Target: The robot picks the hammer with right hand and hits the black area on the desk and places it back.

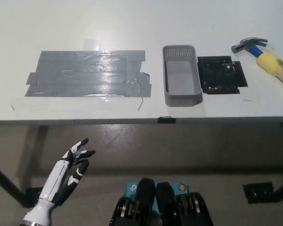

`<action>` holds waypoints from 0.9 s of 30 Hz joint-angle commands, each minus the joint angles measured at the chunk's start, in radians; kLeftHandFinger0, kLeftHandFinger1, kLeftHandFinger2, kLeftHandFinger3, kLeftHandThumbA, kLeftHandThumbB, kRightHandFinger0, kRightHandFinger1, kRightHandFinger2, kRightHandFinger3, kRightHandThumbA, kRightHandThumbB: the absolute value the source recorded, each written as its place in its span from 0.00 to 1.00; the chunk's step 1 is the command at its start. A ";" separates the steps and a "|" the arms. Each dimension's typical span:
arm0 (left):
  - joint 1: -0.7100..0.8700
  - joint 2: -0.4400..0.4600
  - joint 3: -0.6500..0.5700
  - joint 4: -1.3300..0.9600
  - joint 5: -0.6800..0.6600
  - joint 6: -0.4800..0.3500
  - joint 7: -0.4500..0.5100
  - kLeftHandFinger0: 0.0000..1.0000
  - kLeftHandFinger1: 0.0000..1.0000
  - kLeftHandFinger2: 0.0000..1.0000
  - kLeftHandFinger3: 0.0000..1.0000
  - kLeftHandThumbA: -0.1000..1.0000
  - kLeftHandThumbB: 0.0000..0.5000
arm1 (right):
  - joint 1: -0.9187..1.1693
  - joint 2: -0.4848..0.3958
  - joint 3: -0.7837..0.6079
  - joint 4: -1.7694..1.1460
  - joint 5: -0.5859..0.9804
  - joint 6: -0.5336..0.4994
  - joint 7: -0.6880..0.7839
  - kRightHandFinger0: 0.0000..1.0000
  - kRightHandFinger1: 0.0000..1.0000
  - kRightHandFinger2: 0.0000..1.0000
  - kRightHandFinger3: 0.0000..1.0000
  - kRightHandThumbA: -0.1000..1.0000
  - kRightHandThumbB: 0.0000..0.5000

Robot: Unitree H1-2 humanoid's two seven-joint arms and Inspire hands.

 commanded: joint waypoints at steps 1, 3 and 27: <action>-0.040 0.016 0.016 -0.044 -0.003 -0.007 0.006 0.84 0.85 0.83 0.96 0.96 0.24 | 0.220 0.144 -0.045 -0.917 0.039 -0.043 -0.075 1.00 1.00 1.00 1.00 1.00 0.67; -0.063 0.012 0.015 -0.037 -0.002 -0.005 0.008 0.85 0.87 0.85 0.98 0.97 0.29 | 0.328 0.207 0.010 -0.998 -0.005 -0.045 -0.062 1.00 1.00 1.00 1.00 1.00 0.68; 0.003 -0.026 -0.003 -0.044 -0.012 -0.034 0.003 1.00 1.00 1.00 1.00 1.00 0.33 | 0.804 0.356 0.091 -0.462 0.053 -0.350 -0.097 1.00 1.00 1.00 1.00 1.00 0.46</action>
